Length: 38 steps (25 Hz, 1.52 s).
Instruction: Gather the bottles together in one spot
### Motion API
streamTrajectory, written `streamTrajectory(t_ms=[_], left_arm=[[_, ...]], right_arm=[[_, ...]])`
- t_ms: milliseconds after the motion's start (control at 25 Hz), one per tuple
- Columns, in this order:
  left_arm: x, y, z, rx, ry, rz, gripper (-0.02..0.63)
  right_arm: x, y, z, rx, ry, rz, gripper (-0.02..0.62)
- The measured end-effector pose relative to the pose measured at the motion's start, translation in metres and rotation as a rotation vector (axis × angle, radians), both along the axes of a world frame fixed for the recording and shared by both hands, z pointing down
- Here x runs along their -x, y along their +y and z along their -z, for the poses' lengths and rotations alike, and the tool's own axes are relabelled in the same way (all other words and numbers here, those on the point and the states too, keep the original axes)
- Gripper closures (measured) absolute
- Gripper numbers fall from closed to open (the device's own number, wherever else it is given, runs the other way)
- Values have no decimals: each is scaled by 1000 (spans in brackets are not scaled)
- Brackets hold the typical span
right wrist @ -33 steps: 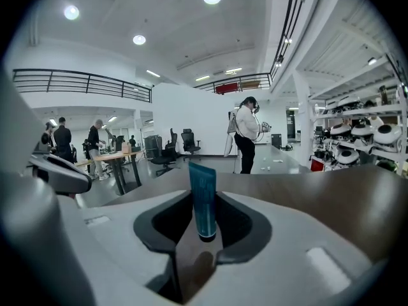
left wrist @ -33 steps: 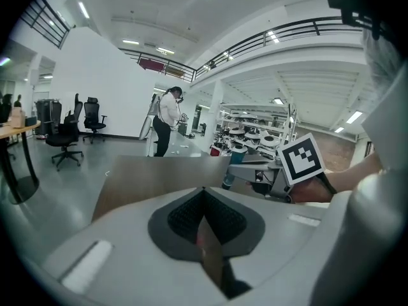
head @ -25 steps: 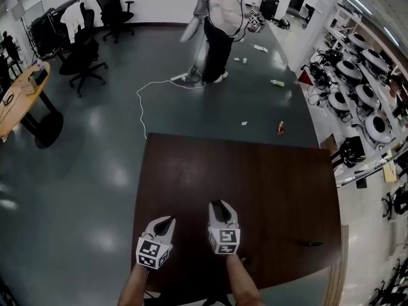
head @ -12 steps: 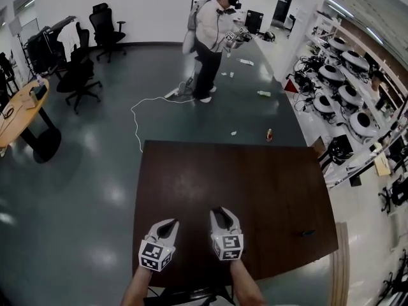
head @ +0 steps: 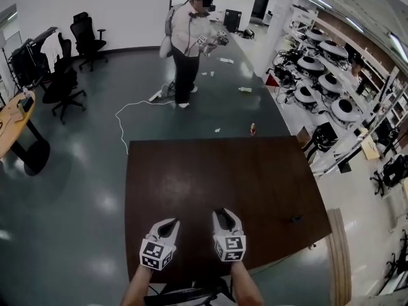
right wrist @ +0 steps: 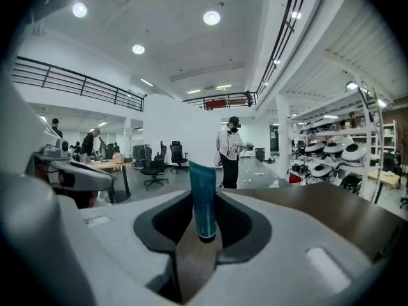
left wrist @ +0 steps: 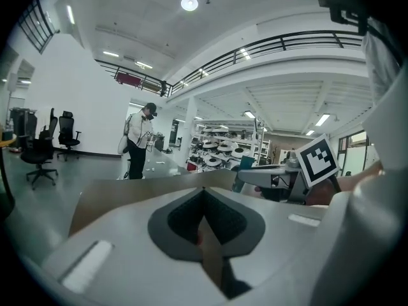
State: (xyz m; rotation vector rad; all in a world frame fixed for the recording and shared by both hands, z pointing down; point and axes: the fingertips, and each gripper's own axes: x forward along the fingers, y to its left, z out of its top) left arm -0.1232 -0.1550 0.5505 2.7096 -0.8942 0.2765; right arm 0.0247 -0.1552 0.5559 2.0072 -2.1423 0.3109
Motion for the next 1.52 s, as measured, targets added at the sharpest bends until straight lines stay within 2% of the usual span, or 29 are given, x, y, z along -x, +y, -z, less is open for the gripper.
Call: streamTrajectory(t_ms=[440, 800, 1200, 1520], left_arm=[[-46, 14, -2, -3, -8, -76, 604], [-78, 37, -7, 6, -26, -55, 604], [-87, 65, -30, 34, -51, -18, 604], [-86, 76, -52, 34, -69, -22, 604]], right_arm=[[-67, 39, -2, -4, 0, -116, 483], [-112, 73, -14, 31, 14, -107, 482], [-116, 107, -52, 80, 1, -31, 482], [-111, 125, -87, 100, -1, -4, 482]])
